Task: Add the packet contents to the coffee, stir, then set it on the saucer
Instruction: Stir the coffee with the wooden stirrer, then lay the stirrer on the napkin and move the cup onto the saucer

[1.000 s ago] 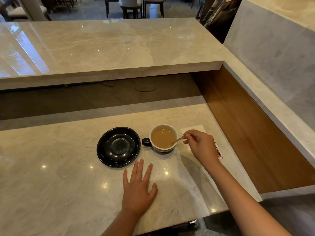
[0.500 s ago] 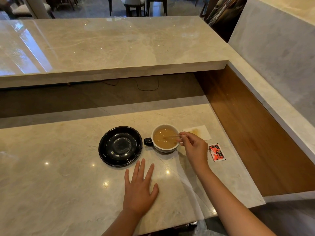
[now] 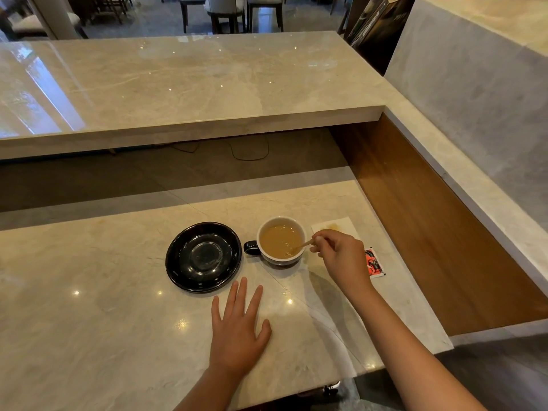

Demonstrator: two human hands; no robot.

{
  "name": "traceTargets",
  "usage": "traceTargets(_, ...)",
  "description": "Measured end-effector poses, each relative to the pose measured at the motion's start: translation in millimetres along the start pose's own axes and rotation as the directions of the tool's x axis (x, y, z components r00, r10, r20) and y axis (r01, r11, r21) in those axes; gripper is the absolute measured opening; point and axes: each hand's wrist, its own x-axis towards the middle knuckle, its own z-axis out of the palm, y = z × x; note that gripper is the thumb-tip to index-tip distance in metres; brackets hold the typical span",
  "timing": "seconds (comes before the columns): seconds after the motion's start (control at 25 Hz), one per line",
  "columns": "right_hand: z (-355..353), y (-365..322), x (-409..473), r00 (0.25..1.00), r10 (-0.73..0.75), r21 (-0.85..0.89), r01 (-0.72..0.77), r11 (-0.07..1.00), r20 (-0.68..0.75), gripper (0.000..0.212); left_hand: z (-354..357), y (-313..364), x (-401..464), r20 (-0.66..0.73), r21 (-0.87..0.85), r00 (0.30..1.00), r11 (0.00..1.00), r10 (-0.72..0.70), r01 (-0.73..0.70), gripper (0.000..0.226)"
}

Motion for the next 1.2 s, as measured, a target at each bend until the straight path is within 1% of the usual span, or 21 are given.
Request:
traceTargets(0.08, -1, -1, 0, 0.996, 0.089, 0.083, -0.091, 0.992, 0.029, 0.018, 0, 0, 0, -0.001, 0.000, 1.000, 1.000, -0.001, 0.001, 0.063)
traceTargets(0.2, -9, -1, 1, 0.983, 0.181, 0.165, -0.180, 0.970, 0.011, 0.017, 1, 0, 0, -0.004, -0.012, 1.000, 1.000, -0.001, 0.001, 0.063)
traceTargets(0.4, -26, 4, 1, 0.952, 0.307, 0.307, -0.288, 0.907, -0.014, 0.016, 0, 0, 0, -0.012, -0.017, 1.000, 1.000, 0.005, -0.006, 0.063)
traceTargets(0.6, -42, 15, 0, 0.933, 0.356, 0.369, -0.316, 0.874, -0.044, 0.019, 0, -1, -1, -0.019, -0.032, 1.000, 0.999, 0.021, -0.022, 0.063)
traceTargets(0.76, -58, 26, -3, 0.924, 0.380, 0.452, -0.320, 0.833, -0.046, 0.025, 0, -1, -2, -0.020, -0.025, 0.999, 0.999, 0.027, -0.028, 0.063)
traceTargets(0.88, -70, 32, -6, 0.919, 0.391, 0.514, -0.313, 0.799, -0.050, 0.019, 0, -2, -1, -0.017, -0.020, 0.999, 0.999, 0.028, -0.029, 0.063)
traceTargets(0.96, -77, 37, -6, 0.939, 0.334, 0.510, -0.251, 0.822, -0.077, 0.018, 0, -1, -1, -0.016, -0.018, 0.999, 0.999, 0.027, -0.028, 0.063)
traceTargets(1.04, -79, 43, -4, 0.970, 0.211, 0.421, -0.143, 0.896, -0.119, 0.019, 0, -1, -1, -0.018, -0.018, 0.999, 0.999, 0.028, -0.029, 0.063)
traceTargets(1.08, -78, 47, -3, 0.983, 0.119, 0.320, -0.069, 0.945, -0.140, 0.019, 0, -2, -1, -0.015, -0.017, 0.999, 0.999, 0.028, -0.028, 0.063)
traceTargets(1.12, -76, 52, -2, 0.989, 0.007, 0.182, 0.020, 0.983, -0.145, 0.020, 0, -2, -1, -0.011, -0.014, 1.000, 1.000, 0.027, -0.027, 0.063)
traceTargets(1.16, -74, 56, 0, 0.983, -0.125, 0.025, 0.130, 0.991, -0.133, 0.020, 0, -2, -1, -0.007, -0.012, 1.000, 1.000, 0.025, -0.025, 0.063)
traceTargets(1.2, -71, 61, 1, 0.958, -0.265, -0.113, 0.253, 0.961, -0.107, 0.019, 0, -2, -1, -0.004, -0.009, 1.000, 1.000, 0.023, -0.023, 0.063)
